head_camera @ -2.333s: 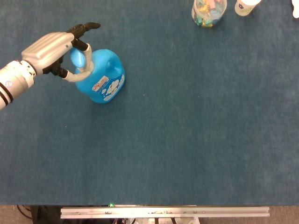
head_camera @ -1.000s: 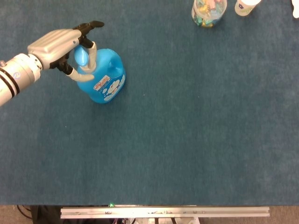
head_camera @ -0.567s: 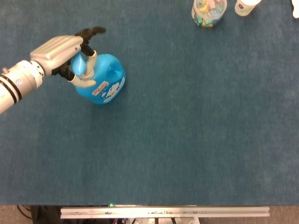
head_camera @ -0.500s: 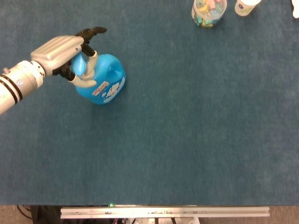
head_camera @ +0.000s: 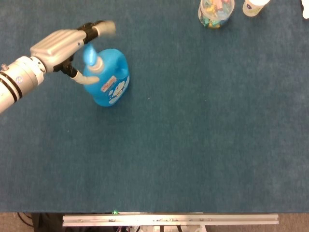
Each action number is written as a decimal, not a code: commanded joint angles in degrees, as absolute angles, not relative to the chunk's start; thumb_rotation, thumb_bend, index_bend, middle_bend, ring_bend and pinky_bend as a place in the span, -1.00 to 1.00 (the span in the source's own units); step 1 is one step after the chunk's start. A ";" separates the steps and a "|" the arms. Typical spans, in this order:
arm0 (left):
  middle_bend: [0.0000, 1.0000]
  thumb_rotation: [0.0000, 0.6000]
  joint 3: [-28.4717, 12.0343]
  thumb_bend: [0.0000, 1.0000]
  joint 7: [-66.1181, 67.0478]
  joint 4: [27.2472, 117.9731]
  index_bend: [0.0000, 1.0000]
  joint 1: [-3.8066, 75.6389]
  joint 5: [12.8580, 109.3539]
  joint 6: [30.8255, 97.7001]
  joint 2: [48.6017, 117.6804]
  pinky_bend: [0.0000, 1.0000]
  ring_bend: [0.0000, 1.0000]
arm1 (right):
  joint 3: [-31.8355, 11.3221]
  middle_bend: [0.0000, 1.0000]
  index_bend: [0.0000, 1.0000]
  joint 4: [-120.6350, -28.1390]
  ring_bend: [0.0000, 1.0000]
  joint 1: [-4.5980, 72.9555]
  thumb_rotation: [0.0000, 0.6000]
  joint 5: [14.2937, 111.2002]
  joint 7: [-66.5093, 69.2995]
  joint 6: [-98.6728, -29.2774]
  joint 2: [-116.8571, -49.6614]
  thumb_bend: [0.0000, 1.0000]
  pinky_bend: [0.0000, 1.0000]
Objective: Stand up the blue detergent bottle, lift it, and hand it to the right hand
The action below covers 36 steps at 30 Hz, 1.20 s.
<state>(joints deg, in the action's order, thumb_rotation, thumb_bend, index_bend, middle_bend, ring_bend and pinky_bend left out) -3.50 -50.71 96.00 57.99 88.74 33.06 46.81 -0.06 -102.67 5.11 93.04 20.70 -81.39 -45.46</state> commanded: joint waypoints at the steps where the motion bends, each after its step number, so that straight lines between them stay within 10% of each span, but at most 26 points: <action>1: -1.00 1.00 -3.74 -0.57 -50.49 96.48 -1.00 57.76 88.79 33.37 46.34 -0.72 -1.00 | -0.02 -0.39 -0.56 -102.45 -0.62 5.19 1.00 93.07 20.88 -81.39 -45.56 -0.99 -0.59; 36: -1.00 1.00 -3.74 -0.57 -52.92 97.70 -1.00 43.88 81.76 39.39 38.24 -0.81 -1.00 | -0.59 -0.39 -0.56 -101.93 -0.62 6.45 1.00 92.57 22.05 -81.61 -45.56 -0.99 -0.59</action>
<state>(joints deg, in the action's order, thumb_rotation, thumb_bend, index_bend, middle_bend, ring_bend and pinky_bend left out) -4.25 -52.34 97.27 45.10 81.93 38.64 38.80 -0.55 -101.95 6.42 92.61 22.02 -81.63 -45.55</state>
